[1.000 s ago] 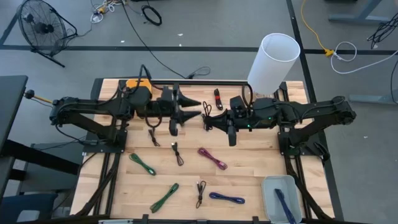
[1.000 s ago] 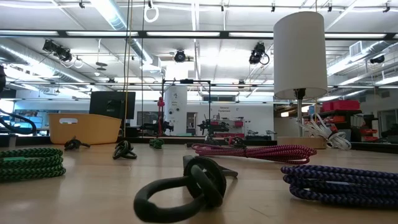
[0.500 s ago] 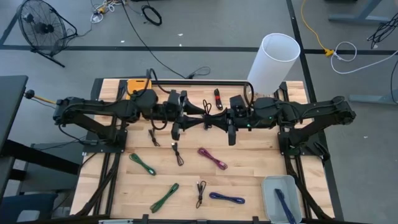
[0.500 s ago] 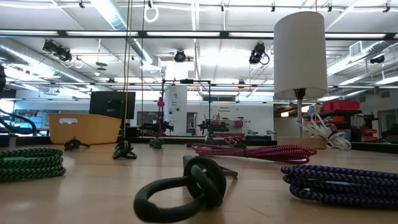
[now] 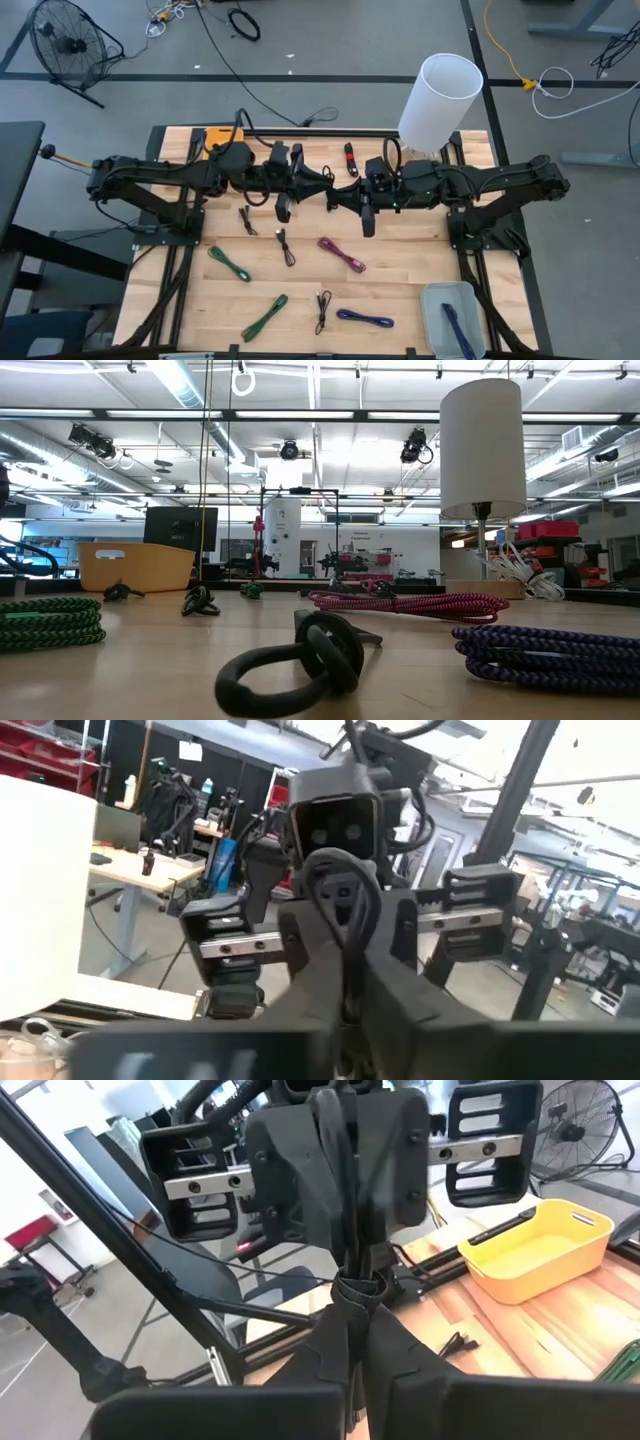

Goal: Pick & Place USB Port
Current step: Put the black charger cable into the yellow bin

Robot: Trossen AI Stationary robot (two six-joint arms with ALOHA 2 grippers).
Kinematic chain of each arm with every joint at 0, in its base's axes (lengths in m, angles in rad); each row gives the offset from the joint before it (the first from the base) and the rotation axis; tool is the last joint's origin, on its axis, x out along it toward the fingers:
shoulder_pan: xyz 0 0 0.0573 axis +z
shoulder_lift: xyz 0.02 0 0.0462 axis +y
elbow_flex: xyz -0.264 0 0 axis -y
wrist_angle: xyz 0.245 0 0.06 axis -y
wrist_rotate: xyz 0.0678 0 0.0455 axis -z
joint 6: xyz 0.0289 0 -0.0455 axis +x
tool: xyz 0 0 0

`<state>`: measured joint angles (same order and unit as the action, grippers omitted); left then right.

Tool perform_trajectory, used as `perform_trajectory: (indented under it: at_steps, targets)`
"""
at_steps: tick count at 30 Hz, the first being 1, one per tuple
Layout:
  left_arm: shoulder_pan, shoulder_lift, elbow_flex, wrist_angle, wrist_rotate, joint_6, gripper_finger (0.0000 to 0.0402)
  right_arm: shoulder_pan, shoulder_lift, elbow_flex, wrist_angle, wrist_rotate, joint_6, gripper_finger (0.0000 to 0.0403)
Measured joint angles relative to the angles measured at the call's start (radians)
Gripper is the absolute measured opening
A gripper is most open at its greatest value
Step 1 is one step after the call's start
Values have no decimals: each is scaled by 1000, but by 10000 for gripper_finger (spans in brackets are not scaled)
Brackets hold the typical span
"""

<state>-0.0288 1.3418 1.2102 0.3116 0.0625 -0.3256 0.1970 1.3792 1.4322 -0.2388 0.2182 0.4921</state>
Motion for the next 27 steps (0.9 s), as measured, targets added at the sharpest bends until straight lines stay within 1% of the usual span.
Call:
perform_trajectory:
  at_steps: [3, 7, 10, 12, 14, 17, 21, 23, 27]
  targets:
    - [0, 0, 0, -12, -14, -5, 10, 0, 0, 0, -7, 0, -3, 15]
    - [0, -6, 2, -36, -41, -5, 8, 0, 0, -1, -16, 0, -11, 49]
    - [6, -33, 1, -83, -59, -3, 8, 0, 0, -1, -29, -1, -3, 76]
    - [17, -69, 1, -152, -80, -3, 8, 0, 0, -1, -41, -1, -1, 93]
    - [34, -110, 2, -242, -124, -3, 8, 0, 0, -1, -49, -3, 0, 108]
    - [74, -179, 2, -468, -227, -2, 7, 0, 0, -1, -48, -1, 1, 127]
    - [155, -260, 0, -768, -345, -3, 7, 0, 0, -1, -48, -1, 23, 139]
    - [210, -298, 1, -909, -378, -4, 7, 0, 0, -1, -50, -1, 23, 140]
    - [349, -356, 0, -1106, -394, -2, 7, 0, 0, -1, -55, -1, 38, 136]
